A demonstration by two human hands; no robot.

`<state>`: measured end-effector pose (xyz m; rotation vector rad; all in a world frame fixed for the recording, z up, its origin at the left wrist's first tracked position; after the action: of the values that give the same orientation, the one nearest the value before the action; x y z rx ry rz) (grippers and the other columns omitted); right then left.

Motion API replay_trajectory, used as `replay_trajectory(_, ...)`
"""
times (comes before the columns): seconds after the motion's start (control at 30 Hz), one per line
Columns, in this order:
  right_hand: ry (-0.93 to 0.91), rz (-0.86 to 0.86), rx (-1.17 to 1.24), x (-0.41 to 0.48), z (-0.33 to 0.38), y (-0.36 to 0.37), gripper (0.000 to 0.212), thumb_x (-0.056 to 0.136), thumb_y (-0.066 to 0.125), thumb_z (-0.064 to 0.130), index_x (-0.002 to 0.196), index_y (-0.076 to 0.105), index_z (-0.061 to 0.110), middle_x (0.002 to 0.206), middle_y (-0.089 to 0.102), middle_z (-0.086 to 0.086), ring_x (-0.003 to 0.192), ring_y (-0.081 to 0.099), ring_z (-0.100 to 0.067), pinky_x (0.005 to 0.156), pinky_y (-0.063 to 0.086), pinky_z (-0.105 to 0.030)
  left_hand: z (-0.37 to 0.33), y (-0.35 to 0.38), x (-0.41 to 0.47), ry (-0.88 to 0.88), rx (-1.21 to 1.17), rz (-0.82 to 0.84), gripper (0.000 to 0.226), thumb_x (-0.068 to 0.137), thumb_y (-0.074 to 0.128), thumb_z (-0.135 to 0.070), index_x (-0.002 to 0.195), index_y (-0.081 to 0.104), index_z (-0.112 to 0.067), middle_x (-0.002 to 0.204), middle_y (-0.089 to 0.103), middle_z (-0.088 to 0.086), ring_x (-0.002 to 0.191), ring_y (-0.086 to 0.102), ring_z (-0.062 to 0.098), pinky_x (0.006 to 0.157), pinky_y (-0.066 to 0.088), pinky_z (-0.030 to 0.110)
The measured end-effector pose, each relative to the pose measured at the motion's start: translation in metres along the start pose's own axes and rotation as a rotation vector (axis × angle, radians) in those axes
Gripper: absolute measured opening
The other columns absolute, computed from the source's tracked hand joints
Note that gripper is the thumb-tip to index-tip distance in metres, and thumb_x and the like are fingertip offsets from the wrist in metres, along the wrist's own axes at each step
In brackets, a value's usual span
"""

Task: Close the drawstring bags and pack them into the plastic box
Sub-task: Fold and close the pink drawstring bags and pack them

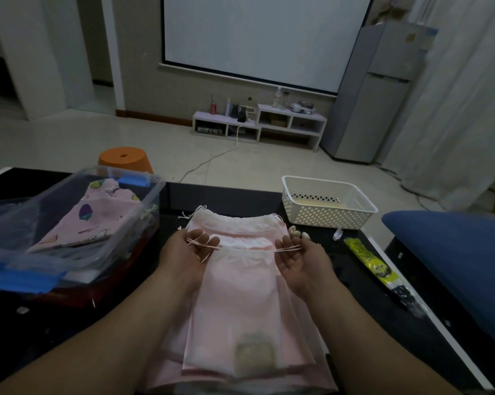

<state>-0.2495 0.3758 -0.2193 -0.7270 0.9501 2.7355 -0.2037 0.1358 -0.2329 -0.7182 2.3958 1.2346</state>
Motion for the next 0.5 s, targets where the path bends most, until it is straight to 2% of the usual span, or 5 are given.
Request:
replay_trajectory(0.13, 0.002, -0.035, 0.036, -0.001, 0.001, -0.005, 0.028, 0.109, 0.046, 0.029, 0.087, 0.059, 0.016, 0.092, 0.073, -0.007, 0.093, 0.073, -0.025, 0.074, 0.053, -0.039, -0.01, -0.001, -0.004, 0.034, -0.049, 0.007, 0.032, 0.106, 0.042, -0.032, 0.093, 0.06, -0.01, 0.094, 0.069, 0.011, 0.092, 0.069, 0.03, 0.108, 0.05, 0.048)
replay_trajectory(0.2, 0.004, -0.04, 0.051, -0.005, 0.003, -0.006, 0.031, 0.109, 0.045, 0.027, 0.083, 0.058, 0.015, 0.093, 0.072, -0.008, 0.095, 0.072, -0.026, 0.077, 0.052, -0.04, -0.013, -0.003, -0.003, 0.037, -0.072, 0.006, 0.031, 0.106, 0.038, -0.033, 0.095, 0.059, -0.012, 0.098, 0.071, 0.01, 0.095, 0.07, 0.029, 0.111, 0.047, 0.048)
replay_trajectory(0.33, -0.007, -0.041, 0.095, -0.007, 0.006, -0.006, 0.032, 0.108, 0.044, 0.026, 0.082, 0.057, 0.014, 0.091, 0.068, -0.008, 0.095, 0.07, -0.027, 0.094, 0.05, -0.044, -0.012, -0.006, 0.001, 0.021, -0.079, -0.004, 0.025, 0.103, 0.037, -0.025, 0.085, 0.052, -0.016, 0.099, 0.07, 0.009, 0.096, 0.071, 0.029, 0.107, 0.049, 0.046)
replay_trajectory(0.4, -0.008, -0.041, 0.106, -0.009, 0.005, -0.003, 0.036, 0.109, 0.044, 0.033, 0.079, 0.055, 0.016, 0.087, 0.067, -0.008, 0.095, 0.069, -0.027, 0.096, 0.05, -0.045, -0.008, -0.005, 0.001, 0.015, -0.081, -0.015, 0.026, 0.103, 0.036, -0.024, 0.083, 0.05, -0.016, 0.099, 0.07, 0.01, 0.094, 0.07, 0.03, 0.102, 0.052, 0.046)
replay_trajectory(0.5, -0.036, -0.038, 0.088, -0.005, 0.005, -0.004, 0.043, 0.11, 0.042, 0.041, 0.081, 0.062, 0.015, 0.09, 0.071, -0.006, 0.097, 0.07, -0.023, 0.094, 0.05, -0.04, -0.007, -0.007, 0.004, 0.018, -0.121, -0.037, 0.027, 0.104, 0.034, -0.022, 0.083, 0.05, -0.014, 0.097, 0.069, 0.013, 0.091, 0.068, 0.031, 0.098, 0.054, 0.047)
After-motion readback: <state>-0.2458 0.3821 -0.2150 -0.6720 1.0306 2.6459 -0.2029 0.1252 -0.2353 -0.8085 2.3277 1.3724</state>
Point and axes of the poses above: each hand's wrist, its own x-axis towards the middle knuckle, its own y-axis out of the palm, z = x × y, the point moved 10 cm from there along x, towards the middle knuckle
